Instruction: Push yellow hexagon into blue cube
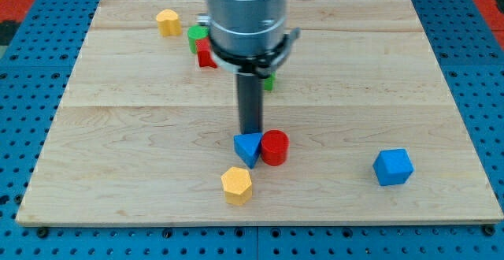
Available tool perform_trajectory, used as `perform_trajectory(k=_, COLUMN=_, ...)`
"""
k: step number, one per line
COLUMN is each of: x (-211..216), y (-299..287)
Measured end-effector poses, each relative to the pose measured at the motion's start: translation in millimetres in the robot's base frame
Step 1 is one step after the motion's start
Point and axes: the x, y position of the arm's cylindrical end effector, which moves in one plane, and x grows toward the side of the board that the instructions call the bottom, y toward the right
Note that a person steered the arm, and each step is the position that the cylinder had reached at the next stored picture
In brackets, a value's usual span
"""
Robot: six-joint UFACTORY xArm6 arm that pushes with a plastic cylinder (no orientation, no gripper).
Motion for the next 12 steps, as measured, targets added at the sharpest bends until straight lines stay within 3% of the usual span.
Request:
perform_trajectory(k=2, x=1, y=-121)
perform_trajectory(k=3, x=59, y=-129)
perform_trajectory(k=4, x=100, y=-112)
perform_trajectory(k=6, x=85, y=49)
perform_trajectory(k=7, x=85, y=78)
perform_trajectory(k=8, x=79, y=30)
perform_trajectory(k=9, x=44, y=28)
perform_trajectory(k=11, x=41, y=105)
perform_trajectory(k=12, x=46, y=72)
